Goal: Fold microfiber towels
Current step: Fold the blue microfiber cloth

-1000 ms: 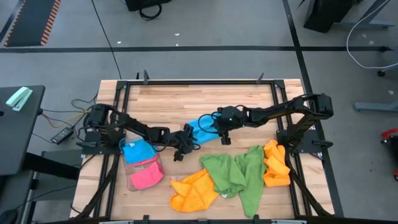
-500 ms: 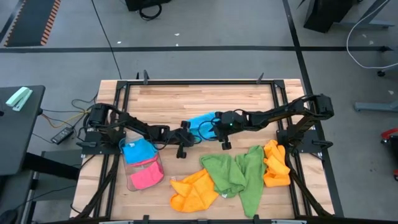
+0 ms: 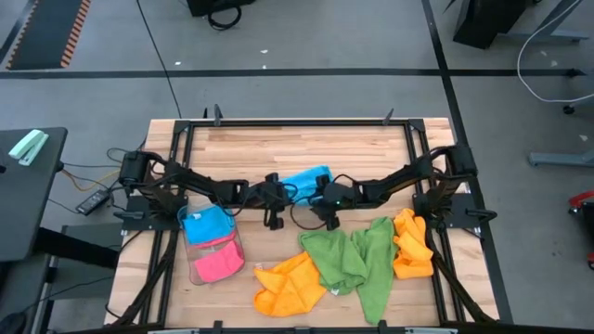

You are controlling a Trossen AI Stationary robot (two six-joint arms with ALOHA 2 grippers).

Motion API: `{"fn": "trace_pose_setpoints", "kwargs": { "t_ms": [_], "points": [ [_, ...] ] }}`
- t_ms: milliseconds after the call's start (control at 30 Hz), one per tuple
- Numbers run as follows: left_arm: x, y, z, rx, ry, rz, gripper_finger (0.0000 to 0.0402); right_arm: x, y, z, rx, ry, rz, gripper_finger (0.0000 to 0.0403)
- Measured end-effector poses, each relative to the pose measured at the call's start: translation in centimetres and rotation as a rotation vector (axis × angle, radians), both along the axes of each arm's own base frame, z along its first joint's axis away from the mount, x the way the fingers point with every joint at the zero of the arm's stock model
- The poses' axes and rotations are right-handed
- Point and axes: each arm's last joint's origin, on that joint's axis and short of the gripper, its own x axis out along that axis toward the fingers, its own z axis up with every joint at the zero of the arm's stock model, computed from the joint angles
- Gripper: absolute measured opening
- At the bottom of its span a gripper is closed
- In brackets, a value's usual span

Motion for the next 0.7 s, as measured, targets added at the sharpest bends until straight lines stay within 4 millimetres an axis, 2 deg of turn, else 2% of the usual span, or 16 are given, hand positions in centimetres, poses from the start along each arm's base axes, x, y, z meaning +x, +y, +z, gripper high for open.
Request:
{"fn": "trace_pose_setpoints", "kwargs": {
  "t_ms": [100,200,433,567,700],
  "points": [
    [0.0,-0.1,0.0,-0.019,0.002,0.010,0.0014,0.0,-0.2,-0.9,-0.022,0.030,-0.024,0.0203],
    [0.0,-0.3,-0.1,-0.020,0.004,0.005,0.0023,0.0,-0.5,-0.9,-0.049,0.028,-0.059,0.0189],
    [0.0,-1.1,-0.1,-0.064,0.008,-0.093,0.0017,-0.2,-0.8,-1.1,-0.102,0.076,-0.055,0.0100],
    [-0.2,-1.3,0.8,-0.097,-0.019,-0.148,0.0068,-0.4,-0.7,-1.2,-0.119,0.103,-0.030,0.0048],
    [-0.4,-1.0,1.9,-0.095,-0.049,-0.142,0.0125,-0.5,-0.7,-1.4,-0.130,0.127,-0.014,0.0039]
  ]
}}
